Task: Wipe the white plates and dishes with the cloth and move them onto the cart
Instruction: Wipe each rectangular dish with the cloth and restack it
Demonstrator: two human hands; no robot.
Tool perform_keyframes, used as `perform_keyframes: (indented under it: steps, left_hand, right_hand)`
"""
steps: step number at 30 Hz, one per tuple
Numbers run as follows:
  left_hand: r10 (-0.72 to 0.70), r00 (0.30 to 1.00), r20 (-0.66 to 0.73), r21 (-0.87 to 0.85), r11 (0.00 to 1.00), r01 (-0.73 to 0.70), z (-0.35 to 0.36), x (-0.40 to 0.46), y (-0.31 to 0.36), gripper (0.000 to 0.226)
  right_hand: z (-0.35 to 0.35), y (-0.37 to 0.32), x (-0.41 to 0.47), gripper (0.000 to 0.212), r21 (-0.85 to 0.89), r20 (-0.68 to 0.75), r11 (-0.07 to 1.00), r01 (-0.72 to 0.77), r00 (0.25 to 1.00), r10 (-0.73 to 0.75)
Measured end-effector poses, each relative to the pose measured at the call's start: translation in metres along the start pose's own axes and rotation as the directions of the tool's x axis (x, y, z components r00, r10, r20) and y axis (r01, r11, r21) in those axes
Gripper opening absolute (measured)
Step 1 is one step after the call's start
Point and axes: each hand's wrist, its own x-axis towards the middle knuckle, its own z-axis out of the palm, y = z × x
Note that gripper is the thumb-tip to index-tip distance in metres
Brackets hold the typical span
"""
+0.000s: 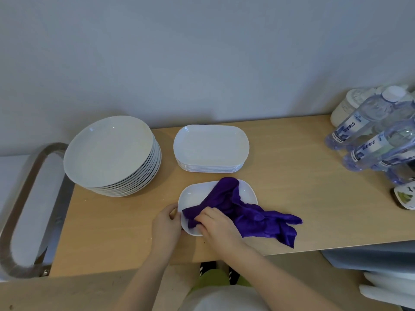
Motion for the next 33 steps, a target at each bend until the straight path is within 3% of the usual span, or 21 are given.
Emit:
perform_keyframes:
  steps: [3,5,10,16,19,23,26,33]
  left_hand:
    - [0.03,0.999,-0.013,0.06,0.998,-0.029,0.003,-0.001,0.003,0.031]
    - [0.045,0.999,-0.006,0.088,0.995,-0.044,0.004,-0.002,0.007,0.04]
    - [0.054,0.998,0.017,0.065,0.996,-0.055,0.005,-0.001,0.011,0.037]
    - [0.019,0.999,0.049,0.035,0.999,-0.021,-0.002,0.0,0.015,0.031]
    - [0.019,0.997,0.072,0.026,0.999,-0.021,-0.006,0.001,0.016,0.03]
    - [0.031,0.992,0.124,0.003,0.999,-0.032,-0.011,0.001,0.018,0.022]
    - [0.024,0.989,0.145,-0.03,0.999,-0.02,-0.012,0.003,0.015,0.036]
    - [0.01,0.99,0.141,-0.015,1.0,-0.008,-0.012,0.008,0.008,0.033]
  right_hand:
    - [-0.004,0.007,-0.015,0.017,0.069,0.081,0.997,0.042,0.996,-0.047]
    - [-0.01,0.01,-0.025,0.022,-0.015,0.067,1.0,0.006,0.998,-0.005]
    - [-0.012,0.015,-0.052,0.046,-0.18,0.272,0.964,-0.197,0.932,0.241]
    - [-0.026,0.021,-0.045,0.069,-0.343,0.167,0.82,-0.459,0.829,0.534]
    - [-0.02,0.02,-0.025,0.07,-0.382,0.11,0.799,-0.464,0.836,0.538]
    - [-0.001,0.017,0.008,0.069,-0.33,0.204,0.816,-0.476,0.808,0.553]
    - [0.008,0.008,0.019,0.07,-0.312,0.202,0.846,-0.432,0.84,0.503]
    - [0.022,-0.023,0.019,0.058,-0.195,0.241,0.95,-0.244,0.927,0.288]
